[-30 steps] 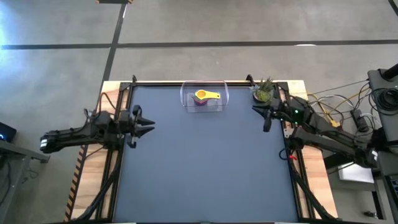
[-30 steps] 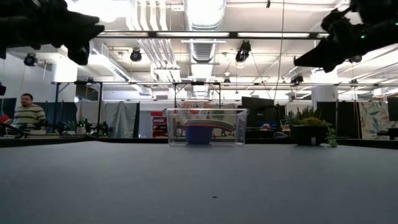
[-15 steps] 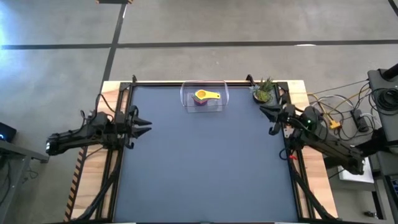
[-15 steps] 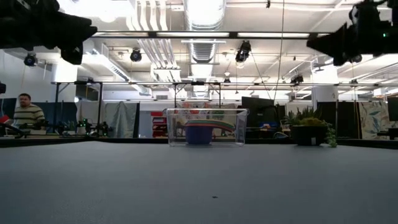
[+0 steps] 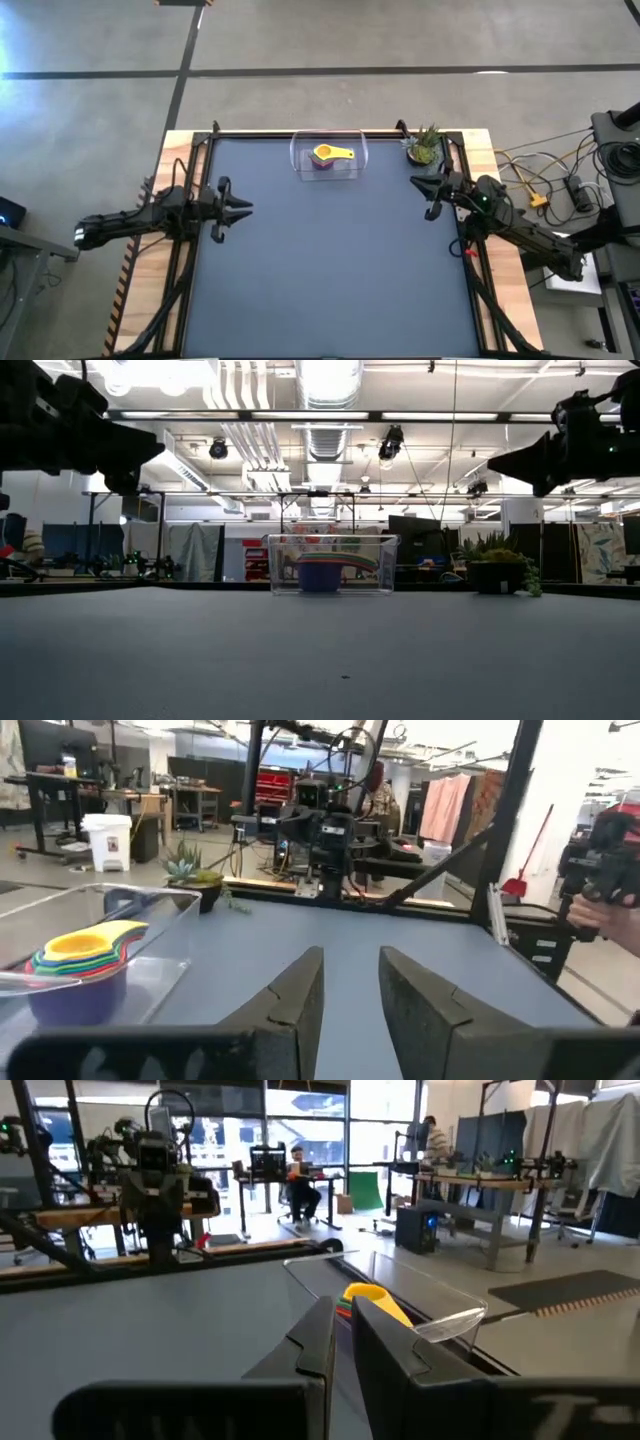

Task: Nest measuring cups in basket
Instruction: Return to Home Position

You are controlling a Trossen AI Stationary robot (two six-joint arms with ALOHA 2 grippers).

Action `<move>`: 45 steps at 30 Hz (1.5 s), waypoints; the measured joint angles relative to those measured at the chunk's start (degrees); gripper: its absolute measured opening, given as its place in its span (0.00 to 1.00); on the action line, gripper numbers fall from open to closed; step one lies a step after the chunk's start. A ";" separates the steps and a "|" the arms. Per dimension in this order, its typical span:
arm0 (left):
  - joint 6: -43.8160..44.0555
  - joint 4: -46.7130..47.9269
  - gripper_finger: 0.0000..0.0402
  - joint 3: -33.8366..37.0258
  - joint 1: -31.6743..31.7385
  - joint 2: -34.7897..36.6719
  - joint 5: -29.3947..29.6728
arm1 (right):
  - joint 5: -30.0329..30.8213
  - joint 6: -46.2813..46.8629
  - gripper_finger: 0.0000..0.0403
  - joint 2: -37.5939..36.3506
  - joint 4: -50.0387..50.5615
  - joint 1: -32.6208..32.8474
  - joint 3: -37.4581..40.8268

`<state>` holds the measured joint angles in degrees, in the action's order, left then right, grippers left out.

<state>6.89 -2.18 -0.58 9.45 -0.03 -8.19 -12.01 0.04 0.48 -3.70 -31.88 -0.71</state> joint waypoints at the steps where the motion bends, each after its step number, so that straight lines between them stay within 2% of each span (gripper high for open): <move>1: 0.00 -0.17 0.19 0.00 -0.04 -0.04 -0.55 | 0.02 -0.08 0.07 0.10 0.24 0.00 0.00; 5: -2.12 -0.37 0.05 -0.07 -0.04 -0.19 -3.81 | 0.06 -0.88 0.07 0.37 0.26 0.00 0.01; 7: -2.31 -0.33 0.02 -0.07 -0.04 -0.42 -3.99 | 0.04 -1.07 0.07 0.34 -0.01 0.00 0.02; 15: -1.03 -0.24 0.01 -0.09 -0.04 -0.46 -4.33 | 0.07 -1.17 0.07 0.39 0.89 0.00 0.04; 23: 9.09 -0.23 0.00 -0.09 -0.04 -0.86 -4.34 | 0.48 -0.05 0.07 2.03 1.31 0.00 0.04; 45: 8.67 -0.74 0.00 -0.57 -0.04 -1.14 -4.55 | 0.48 -0.08 0.07 2.31 1.50 0.00 0.09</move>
<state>15.57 -2.91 -1.15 9.41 -1.17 -12.74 -11.53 -0.03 2.79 -2.20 -31.88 -0.62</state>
